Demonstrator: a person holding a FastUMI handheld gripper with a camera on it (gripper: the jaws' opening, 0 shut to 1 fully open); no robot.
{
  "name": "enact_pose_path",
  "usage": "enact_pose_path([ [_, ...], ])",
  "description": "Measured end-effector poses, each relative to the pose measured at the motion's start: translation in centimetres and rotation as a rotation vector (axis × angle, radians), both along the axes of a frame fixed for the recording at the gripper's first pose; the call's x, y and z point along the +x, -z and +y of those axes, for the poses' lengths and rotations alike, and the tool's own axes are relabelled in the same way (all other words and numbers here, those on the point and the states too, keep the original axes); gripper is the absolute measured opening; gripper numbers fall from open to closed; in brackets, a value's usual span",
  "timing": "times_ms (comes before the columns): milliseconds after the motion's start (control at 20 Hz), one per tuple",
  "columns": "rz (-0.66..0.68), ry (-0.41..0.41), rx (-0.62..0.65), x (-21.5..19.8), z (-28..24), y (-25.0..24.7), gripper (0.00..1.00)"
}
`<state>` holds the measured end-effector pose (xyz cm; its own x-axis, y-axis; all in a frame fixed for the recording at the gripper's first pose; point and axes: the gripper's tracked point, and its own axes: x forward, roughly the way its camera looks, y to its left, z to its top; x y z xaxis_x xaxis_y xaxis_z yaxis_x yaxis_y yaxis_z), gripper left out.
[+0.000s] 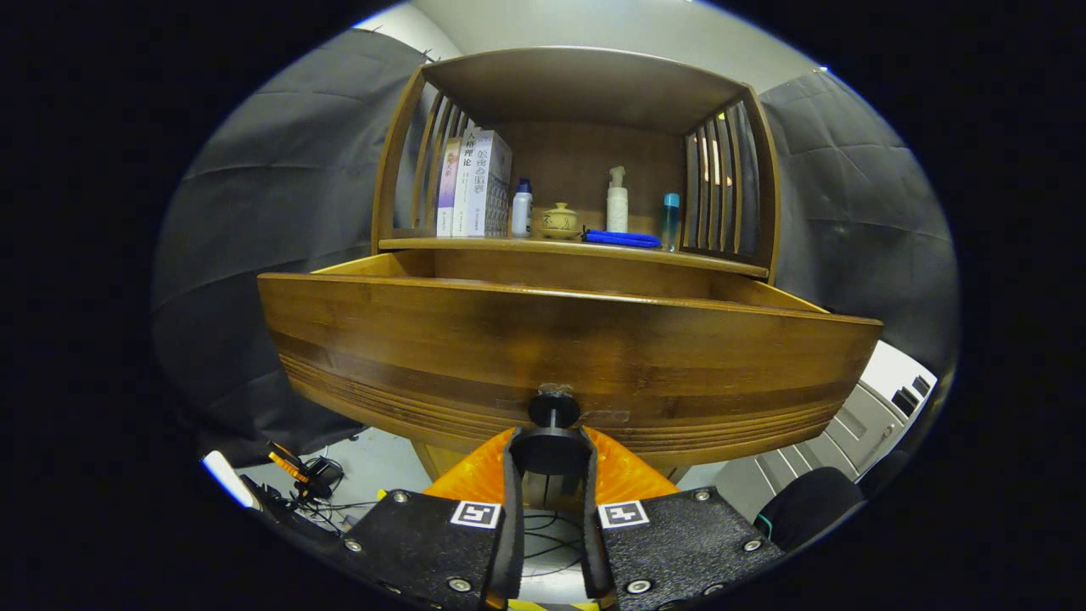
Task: Pull open the drawer, take out the items inside it, and place them on the countertop above the cabinet.
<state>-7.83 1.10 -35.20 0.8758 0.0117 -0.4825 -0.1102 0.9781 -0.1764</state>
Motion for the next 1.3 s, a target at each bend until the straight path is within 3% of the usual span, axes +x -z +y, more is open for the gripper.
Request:
enact_pose_path([
  [500,0.014,-0.015,0.012,-1.5,0.4,-0.1,0.3],
  [600,0.036,-0.025,0.024,-1.5,0.7,-0.2,0.37],
  [700,0.005,-0.086,0.038,-1.2,1.7,-1.8,0.44],
  [850,-0.079,-0.173,0.102,-0.3,4.1,-5.5,0.7],
  [1000,-0.14,-0.188,0.124,0.8,5.1,-9.6,0.96],
  [1300,-0.113,-0.152,0.114,5.2,5.2,-13.7,0.95],
])
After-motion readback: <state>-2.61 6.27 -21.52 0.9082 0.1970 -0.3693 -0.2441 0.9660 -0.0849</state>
